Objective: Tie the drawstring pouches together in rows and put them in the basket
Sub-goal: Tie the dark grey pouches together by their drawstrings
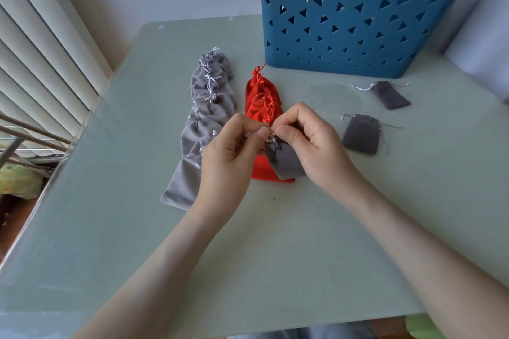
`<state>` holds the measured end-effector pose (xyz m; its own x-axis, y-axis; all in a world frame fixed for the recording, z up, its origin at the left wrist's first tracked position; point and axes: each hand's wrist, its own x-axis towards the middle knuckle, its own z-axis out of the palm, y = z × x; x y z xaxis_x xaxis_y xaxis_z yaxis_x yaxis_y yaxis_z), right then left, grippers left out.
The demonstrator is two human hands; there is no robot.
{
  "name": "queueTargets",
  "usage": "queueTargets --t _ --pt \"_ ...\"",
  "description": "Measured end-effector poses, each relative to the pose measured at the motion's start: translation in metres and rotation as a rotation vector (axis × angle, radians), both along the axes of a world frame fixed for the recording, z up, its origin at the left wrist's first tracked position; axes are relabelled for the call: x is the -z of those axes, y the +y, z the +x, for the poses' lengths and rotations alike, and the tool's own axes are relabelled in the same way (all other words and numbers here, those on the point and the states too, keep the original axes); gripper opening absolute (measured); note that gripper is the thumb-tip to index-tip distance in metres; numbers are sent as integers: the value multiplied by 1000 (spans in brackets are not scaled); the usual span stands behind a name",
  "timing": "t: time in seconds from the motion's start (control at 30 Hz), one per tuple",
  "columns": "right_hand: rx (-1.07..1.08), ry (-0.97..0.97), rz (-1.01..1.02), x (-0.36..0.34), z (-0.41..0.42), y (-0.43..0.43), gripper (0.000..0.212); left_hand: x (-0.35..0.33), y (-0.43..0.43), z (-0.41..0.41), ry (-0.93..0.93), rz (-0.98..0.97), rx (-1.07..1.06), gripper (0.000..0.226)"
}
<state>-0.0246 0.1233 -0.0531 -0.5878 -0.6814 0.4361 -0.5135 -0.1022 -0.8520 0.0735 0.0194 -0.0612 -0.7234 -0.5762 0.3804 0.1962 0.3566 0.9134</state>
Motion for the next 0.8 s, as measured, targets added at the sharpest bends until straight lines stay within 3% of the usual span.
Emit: queueTargets --t 0.2,0.47,0.8 --pt "25 -35 89 1 -1 -1 24 -2 3 0 -2 -8 -27 14" --pt "-18 -88 171 -6 -5 3 26 3 2 1 -63 -180 -51 9" --pt "27 3 222 -7 -5 5 11 2 0 2 -104 -224 -35 10"
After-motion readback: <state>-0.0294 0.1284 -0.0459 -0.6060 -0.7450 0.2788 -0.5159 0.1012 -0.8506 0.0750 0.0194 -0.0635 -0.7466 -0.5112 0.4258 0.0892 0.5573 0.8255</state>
